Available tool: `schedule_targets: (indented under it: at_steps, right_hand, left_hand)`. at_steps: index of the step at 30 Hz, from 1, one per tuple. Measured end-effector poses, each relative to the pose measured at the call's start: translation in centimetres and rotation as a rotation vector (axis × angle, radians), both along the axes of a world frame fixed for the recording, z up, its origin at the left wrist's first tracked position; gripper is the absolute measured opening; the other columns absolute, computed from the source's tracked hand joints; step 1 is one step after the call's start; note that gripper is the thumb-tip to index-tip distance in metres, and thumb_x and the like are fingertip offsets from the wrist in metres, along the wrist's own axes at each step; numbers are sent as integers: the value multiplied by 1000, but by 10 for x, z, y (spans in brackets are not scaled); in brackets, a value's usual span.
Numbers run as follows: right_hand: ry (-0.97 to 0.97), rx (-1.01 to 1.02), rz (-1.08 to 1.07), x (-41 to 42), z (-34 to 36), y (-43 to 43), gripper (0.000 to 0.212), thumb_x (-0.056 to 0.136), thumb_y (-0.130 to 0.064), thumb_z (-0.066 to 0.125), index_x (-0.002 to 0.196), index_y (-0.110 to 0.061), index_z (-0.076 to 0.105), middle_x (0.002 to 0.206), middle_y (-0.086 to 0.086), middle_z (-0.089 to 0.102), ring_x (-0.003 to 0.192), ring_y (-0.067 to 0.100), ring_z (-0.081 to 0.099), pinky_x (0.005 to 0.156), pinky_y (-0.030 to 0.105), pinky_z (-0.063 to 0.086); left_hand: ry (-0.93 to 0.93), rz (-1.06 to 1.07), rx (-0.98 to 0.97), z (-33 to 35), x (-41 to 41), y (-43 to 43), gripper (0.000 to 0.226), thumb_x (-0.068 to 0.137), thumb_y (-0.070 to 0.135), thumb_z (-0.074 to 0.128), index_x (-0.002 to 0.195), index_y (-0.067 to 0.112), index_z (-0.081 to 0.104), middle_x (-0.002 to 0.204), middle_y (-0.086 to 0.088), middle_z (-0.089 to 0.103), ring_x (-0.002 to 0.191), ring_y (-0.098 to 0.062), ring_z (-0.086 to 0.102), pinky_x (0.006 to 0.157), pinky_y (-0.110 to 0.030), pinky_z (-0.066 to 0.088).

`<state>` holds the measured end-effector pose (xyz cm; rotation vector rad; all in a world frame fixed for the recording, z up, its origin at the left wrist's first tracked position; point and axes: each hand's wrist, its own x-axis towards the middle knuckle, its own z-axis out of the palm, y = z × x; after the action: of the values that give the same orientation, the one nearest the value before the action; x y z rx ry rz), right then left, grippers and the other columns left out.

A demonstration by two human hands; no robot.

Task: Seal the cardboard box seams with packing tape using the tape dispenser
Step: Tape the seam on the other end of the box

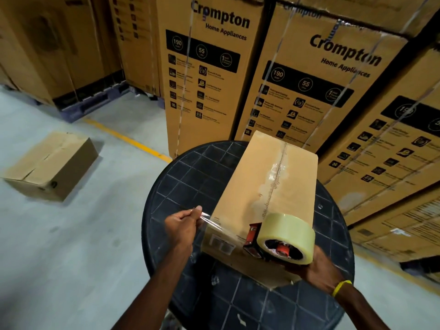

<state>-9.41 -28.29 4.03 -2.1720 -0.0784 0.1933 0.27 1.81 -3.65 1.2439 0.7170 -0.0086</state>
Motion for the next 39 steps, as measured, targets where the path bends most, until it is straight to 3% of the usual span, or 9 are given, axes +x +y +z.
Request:
schedule_targets:
  at_steps: [3,6,18,23,26,29,31,34,39]
  right_hand:
    - [15,-10,-11,1,-1,-1,46,60,-57,85,98,-71,65,101,-35,73,96,-8,70,85,12,56]
    - [36,-8,-23,2,-3,-2,45,55,-78,79,97,-68,68,101,-32,74,95,-6,71,83,12,56]
    - [104,-223,-16,6,-30,-19,50,68,-69,78,102,-33,71,89,1,80,88,21,76,76,44,62]
    - [143,-285,-39,5,-44,-29,50,67,-67,80,98,-27,74,89,-1,79,84,20,74,75,44,62]
    - [155,-261,-42,5,-45,-27,42,70,-62,80,100,-34,74,89,-5,79,85,17,75,75,43,62]
    - [169,-223,-14,5,-42,-27,57,67,-77,73,101,-32,75,90,1,79,88,24,75,76,50,61]
    - [199,-210,-18,6,-45,-30,65,62,-82,69,100,-30,76,89,4,79,87,26,75,76,51,61]
    - [247,-211,-12,7,-52,-33,66,62,-83,70,99,-29,77,92,5,79,92,30,74,77,51,61]
    - [305,-282,23,17,-55,-36,37,71,-53,77,102,-32,76,93,-6,80,88,14,75,81,41,62]
  left_hand:
    - [0,-7,0,-5,2,-3,11,82,10,83,86,2,78,78,-15,78,75,-33,77,72,-42,64]
    - [-2,-4,21,-8,2,-5,7,81,11,84,80,7,77,74,-11,78,71,-28,77,68,-38,64]
    - [13,-63,121,-38,-7,-19,18,80,13,85,94,4,79,85,-11,80,77,-25,77,76,-44,65]
    - [193,-18,-195,-53,-5,-21,29,79,20,87,105,14,78,120,4,70,106,-26,71,94,-49,59]
    - [366,-81,-326,-69,-5,-25,40,87,29,79,121,12,70,115,-11,74,103,-27,68,104,-47,52]
    - [384,-130,-157,-74,0,-27,17,95,20,67,100,4,72,103,-15,71,85,-26,63,78,-36,55]
    - [274,-146,8,-66,3,-19,23,99,28,62,87,11,73,99,-15,73,87,-29,68,72,-36,56]
    - [-180,-192,216,-42,-5,4,52,94,54,60,122,12,72,126,-8,71,122,-24,65,106,-42,50]
    - [-1145,-971,1208,-32,-19,-16,79,84,43,79,150,12,49,156,-8,48,147,-23,41,123,-39,30]
